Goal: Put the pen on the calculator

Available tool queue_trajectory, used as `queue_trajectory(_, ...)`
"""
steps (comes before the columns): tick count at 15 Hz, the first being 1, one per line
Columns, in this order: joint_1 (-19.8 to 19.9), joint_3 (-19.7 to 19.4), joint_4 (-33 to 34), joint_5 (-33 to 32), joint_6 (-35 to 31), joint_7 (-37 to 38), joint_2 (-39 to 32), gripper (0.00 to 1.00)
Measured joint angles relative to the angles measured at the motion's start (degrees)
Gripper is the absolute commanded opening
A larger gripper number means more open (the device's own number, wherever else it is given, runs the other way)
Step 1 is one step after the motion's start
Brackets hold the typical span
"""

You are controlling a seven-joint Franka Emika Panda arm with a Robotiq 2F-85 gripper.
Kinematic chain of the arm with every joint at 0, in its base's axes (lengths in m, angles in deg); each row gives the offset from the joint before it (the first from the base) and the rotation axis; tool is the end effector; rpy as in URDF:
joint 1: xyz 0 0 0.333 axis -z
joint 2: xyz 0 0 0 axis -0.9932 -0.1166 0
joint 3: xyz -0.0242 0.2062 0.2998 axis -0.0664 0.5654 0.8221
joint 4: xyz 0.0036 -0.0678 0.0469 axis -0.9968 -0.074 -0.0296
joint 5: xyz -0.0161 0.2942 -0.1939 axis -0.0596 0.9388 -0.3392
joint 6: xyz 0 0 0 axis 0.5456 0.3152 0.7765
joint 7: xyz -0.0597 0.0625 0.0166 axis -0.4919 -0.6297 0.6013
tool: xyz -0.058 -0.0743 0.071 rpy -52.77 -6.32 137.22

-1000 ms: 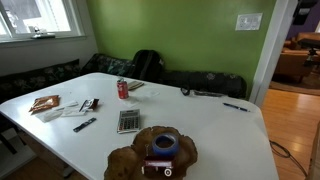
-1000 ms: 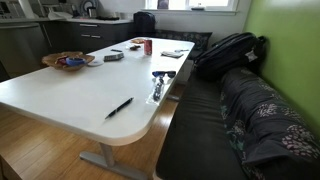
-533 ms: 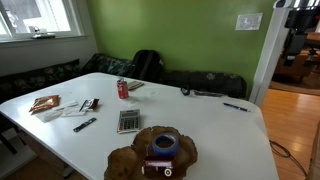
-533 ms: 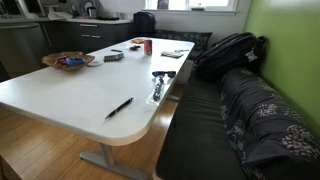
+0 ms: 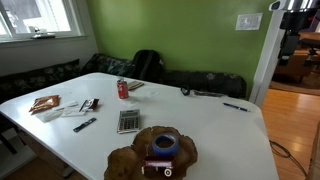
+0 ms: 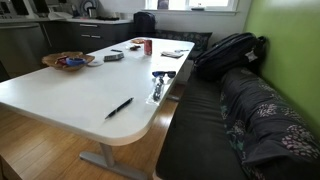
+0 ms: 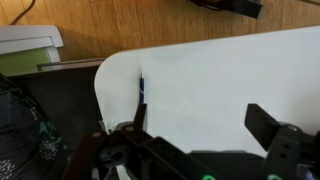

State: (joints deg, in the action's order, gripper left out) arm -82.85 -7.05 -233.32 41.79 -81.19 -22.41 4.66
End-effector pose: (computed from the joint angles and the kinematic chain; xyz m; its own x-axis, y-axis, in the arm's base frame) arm 0.2608 -0.0634 0.4573 0.9684 0.2489 0.0142 0.2470 -0.9657 0.0802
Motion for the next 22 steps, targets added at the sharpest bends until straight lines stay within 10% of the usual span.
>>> queue_trajectory(8, 6.25, 3.39, 0.97, -2.76, -30.86, 15.91, -22.4, 1.0)
queue_trajectory(11, 6.53, 3.34, 3.49, 0.04, -33.41, 15.44, -32.95, 1.0)
queue_trajectory(16, -4.21, -5.53, 7.15, 13.92, -38.72, 6.6, -46.03, 1.0)
queue_trajectory(22, -0.22, -2.03, 7.79, 14.1, -41.89, 9.27, -47.88, 1.0)
